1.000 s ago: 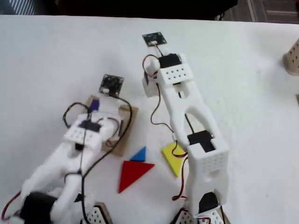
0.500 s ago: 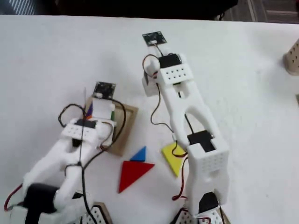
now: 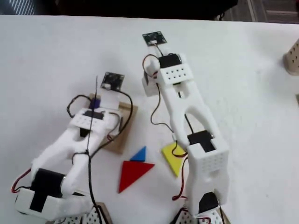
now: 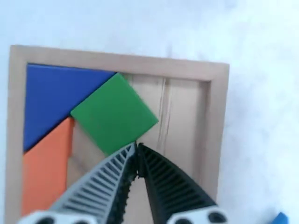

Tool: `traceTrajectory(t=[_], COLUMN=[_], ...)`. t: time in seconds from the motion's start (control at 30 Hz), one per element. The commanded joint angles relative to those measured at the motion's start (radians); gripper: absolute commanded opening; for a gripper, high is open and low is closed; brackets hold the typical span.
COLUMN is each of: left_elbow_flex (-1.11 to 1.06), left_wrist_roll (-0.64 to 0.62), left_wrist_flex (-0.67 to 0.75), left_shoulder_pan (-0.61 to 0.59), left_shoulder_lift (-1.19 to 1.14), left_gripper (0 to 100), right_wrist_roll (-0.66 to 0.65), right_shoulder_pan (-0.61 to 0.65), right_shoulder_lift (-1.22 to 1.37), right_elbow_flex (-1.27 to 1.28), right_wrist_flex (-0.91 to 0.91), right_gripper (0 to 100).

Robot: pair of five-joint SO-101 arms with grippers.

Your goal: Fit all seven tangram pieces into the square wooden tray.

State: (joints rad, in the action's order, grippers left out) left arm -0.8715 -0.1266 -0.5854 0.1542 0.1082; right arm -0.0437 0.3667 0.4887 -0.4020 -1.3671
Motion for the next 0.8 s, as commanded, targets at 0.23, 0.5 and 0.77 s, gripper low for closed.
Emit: traceTrajectory(t=[0.23, 0.5, 0.77], left_elbow_flex=[-0.025, -0.238, -0.230], left_wrist_roll=[0.000, 0.037, 0.270], left_wrist_flex=[-0.126, -0.315, -0.374], left_shoulder_pan=[0.012, -0.159, -0.243], left_shoulder_lift=[0.237, 0.596, 0.478], left_gripper=[2, 3, 3], right_wrist_roll=[-0.011, -0.012, -0.015], right_shoulder_pan=[-0.001, 0.007, 0.019], right_shoulder_lift=[-0.013, 0.038, 0.045], right_elbow_flex=[-0.005, -0.015, -0.015], right_wrist_flex=[0.015, 0.038, 0.042], right_gripper=[1.7, 1.7, 1.7])
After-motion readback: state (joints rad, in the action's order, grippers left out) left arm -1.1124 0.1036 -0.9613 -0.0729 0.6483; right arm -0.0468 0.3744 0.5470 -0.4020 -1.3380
